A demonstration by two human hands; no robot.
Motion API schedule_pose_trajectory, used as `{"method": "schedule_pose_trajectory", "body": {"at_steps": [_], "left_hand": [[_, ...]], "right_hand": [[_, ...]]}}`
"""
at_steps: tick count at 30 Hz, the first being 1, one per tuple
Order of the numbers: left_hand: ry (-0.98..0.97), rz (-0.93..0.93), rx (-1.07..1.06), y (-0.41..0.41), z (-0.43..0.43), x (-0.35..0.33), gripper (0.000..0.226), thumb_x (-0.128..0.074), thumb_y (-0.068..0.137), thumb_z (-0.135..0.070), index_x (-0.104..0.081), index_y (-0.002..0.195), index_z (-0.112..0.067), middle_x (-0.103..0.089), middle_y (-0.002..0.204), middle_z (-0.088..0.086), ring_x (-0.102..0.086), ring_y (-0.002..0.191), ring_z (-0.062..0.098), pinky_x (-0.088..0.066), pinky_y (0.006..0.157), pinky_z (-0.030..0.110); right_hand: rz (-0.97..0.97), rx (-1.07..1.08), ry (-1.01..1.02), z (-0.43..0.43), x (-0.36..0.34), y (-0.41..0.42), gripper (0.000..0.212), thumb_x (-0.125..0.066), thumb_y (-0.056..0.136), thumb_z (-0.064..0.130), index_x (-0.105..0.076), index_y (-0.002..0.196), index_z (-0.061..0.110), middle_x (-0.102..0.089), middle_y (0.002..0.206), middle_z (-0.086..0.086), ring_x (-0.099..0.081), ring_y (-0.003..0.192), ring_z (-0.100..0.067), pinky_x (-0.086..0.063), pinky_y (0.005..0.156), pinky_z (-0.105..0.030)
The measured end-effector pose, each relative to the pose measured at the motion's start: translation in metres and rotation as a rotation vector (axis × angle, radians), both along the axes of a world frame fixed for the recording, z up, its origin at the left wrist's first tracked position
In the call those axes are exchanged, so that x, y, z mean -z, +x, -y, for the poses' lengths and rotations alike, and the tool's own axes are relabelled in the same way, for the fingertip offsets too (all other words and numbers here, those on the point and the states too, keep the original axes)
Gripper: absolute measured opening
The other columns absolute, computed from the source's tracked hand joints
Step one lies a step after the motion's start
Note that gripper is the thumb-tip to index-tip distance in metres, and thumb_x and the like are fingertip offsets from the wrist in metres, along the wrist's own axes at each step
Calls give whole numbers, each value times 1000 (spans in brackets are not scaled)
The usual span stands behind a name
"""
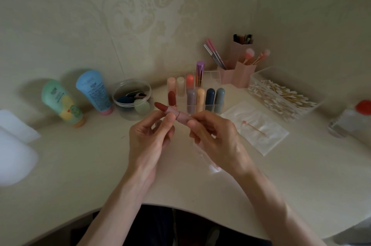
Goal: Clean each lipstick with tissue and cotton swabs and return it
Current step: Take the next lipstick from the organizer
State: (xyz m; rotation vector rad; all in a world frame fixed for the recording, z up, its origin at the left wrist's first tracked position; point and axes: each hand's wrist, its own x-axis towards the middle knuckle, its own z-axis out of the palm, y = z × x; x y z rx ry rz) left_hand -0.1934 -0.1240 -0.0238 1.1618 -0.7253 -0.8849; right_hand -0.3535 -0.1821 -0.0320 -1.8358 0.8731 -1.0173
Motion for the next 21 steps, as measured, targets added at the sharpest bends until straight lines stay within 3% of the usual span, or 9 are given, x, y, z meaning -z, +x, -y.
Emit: {"method": "schedule_pose_trajectory", "body": {"at_steps": [5,7,9,11,13,15,17,19,21], "left_hand": [[-1,16,50,0,-1,-1,22,-74,88,-29,-81,107,-20,-51,71,7,-50,66,12,-41,55,21],[8,36,110,-1,-2,0,27,-74,88,-31,-79,114,-26,-56,73,3,-55,71,12,-46,61,24],[14,93,170,-4,-3,0,34,-74,85,-31,-76,119,-30,-63,72,-7,-56,71,7,-48,63,21],[-2,127,176,-8,-3,-1,32,-74,82,-29,-76,114,-24,-70,75,-14,-57,67,2,-48,62,17],[-25,127,131,-7,-3,-2,28,-74,81,-27,-77,106,-14,-77,87,-12,-63,72,-1,-49,65,17],[-43,142,105,-3,-2,0,24,-74,85,-23,-76,102,-5,-79,100,-2,-70,94,3,-49,70,24],[-50,158,88,0,-2,2,21,-72,90,-20,-74,99,-1,-78,107,3,-71,108,11,-51,71,29],[-52,150,82,0,-2,2,19,-69,95,-15,-70,101,3,-78,108,5,-75,103,20,-53,67,27],[-62,141,89,-1,-2,1,19,-66,97,-14,-68,102,4,-79,107,6,-77,96,24,-54,64,25]], "right_hand": [[-6,-5,-42,0,0,1,18,-60,106,29,-71,103,15,-66,73,0,-60,61,-22,-50,60,-44],[20,11,-37,0,-2,1,19,-60,106,30,-72,102,15,-66,72,3,-59,60,-23,-50,60,-45],[19,1,-44,1,-2,1,24,-59,105,33,-75,106,15,-64,71,6,-59,60,-16,-50,58,-40],[-5,-35,-72,1,-2,1,29,-57,105,36,-76,112,15,-64,73,9,-62,64,-14,-50,60,-32],[-5,-14,-46,3,-2,0,36,-53,106,41,-77,112,16,-67,75,7,-65,66,-16,-52,61,-32],[48,99,27,8,-6,-6,38,-48,108,41,-77,111,17,-71,79,3,-67,69,-16,-53,62,-28],[25,247,29,16,-10,-16,25,-53,109,29,-77,109,24,-72,84,9,-66,75,-11,-49,66,-20],[-133,313,2,21,-12,-28,16,-64,102,21,-77,103,32,-73,87,16,-65,83,-6,-46,68,-13],[-271,243,62,23,-12,-34,10,-72,95,28,-75,98,37,-72,91,17,-64,87,-3,-44,69,-12]]}}
